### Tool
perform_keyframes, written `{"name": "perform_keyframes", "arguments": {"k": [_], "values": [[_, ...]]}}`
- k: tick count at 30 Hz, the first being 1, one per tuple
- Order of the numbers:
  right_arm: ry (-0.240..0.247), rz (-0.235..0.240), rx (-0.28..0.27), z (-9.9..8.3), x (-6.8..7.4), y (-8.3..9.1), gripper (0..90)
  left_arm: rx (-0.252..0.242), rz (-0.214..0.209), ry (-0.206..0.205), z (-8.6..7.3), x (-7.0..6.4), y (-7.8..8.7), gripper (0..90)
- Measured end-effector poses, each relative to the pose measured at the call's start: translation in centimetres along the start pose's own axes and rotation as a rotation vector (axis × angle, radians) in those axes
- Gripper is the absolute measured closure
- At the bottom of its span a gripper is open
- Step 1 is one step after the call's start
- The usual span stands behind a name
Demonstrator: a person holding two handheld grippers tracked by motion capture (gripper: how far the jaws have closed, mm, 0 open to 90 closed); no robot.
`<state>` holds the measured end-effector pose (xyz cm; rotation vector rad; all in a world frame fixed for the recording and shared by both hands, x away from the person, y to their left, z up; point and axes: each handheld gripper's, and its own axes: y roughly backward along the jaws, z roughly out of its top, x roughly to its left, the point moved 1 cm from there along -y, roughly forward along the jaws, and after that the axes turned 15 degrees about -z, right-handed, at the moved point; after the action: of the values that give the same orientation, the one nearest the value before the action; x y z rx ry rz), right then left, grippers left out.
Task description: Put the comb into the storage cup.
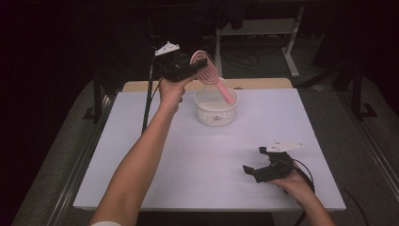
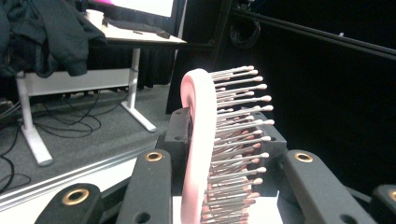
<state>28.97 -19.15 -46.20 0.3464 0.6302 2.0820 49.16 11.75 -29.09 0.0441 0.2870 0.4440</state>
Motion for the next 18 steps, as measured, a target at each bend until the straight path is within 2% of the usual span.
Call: {"name": "perform_keyframes", "arguments": {"k": [8,18], "values": [[0.007,0.001,0.003,0.0,0.1,0.0,0.4,0.011,0.02,0.034,-2.1,1.0,-0.9,66.1],[0.007,0.001,0.004,0.0,0.1,-0.1,0.4,0.037,0.033,0.065,-4.2,1.7,-1.5,66.0]]}}
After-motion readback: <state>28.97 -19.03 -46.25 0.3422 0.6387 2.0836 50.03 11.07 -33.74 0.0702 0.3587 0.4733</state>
